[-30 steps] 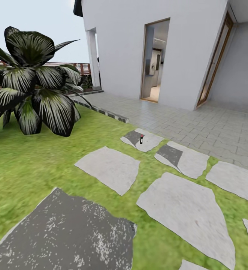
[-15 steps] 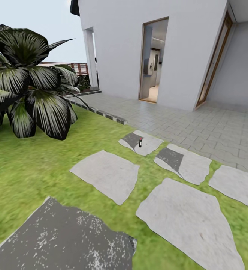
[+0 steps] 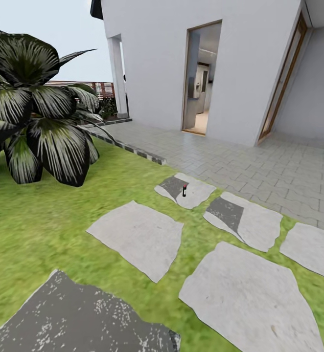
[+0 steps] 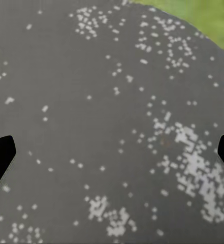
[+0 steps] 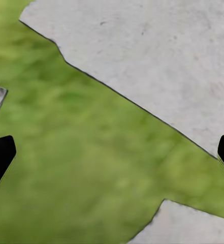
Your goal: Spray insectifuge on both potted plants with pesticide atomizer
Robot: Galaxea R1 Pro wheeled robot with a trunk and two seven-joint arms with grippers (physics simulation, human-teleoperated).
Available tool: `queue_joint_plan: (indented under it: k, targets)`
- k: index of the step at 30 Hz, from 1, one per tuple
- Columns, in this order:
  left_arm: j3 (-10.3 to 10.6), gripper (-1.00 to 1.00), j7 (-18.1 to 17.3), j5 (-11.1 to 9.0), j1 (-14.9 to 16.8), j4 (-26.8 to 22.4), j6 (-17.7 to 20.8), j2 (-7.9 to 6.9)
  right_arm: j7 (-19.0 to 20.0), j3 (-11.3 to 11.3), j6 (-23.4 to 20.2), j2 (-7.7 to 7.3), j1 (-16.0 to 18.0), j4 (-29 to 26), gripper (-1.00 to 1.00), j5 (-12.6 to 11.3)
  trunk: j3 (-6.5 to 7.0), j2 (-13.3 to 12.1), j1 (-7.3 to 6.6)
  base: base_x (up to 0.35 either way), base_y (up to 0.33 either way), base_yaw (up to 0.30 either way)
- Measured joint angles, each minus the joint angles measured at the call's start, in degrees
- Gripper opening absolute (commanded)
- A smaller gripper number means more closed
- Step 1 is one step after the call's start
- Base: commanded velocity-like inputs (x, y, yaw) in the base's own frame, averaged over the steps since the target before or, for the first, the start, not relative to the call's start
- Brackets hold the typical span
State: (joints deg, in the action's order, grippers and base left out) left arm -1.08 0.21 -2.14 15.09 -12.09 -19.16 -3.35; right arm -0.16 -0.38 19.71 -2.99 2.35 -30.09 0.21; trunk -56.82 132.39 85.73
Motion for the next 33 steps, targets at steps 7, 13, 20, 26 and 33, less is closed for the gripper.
queue_joint_plan:
  k: [7,13,20,26,33]
  targets:
    - [0.0,1.0,0.0,0.0,0.0,0.0,0.0,0.0,0.0,0.0,0.0,0.0,0.0,0.0,1.0,0.0,0.0,0.0,0.0,0.268,0.0,-0.002]
    - [0.0,1.0,0.0,0.0,0.0,0.0,0.0,0.0,0.0,0.1,0.0,0.0,0.0,0.0,1.0,0.0,0.23,0.0,0.0,0.268,0.0,-0.181]
    - [-0.1,1.0,0.0,0.0,0.0,0.0,0.0,0.0,0.0,0.1,0.0,0.0,0.0,0.1,1.0,0.0,0.65,0.0,0.0,0.268,0.046,-0.225]
    - [-0.1,1.0,0.0,0.0,0.0,0.0,0.0,0.0,-0.1,0.1,0.0,0.0,0.0,0.1,1.0,0.0,0.95,0.0,0.0,0.268,0.137,-0.151]
    - [-0.1,1.0,0.0,0.0,0.0,0.0,0.0,0.0,-0.1,0.1,0.0,0.0,0.0,0.1,1.0,0.0,0.97,0.0,0.0,0.268,0.137,-0.007]
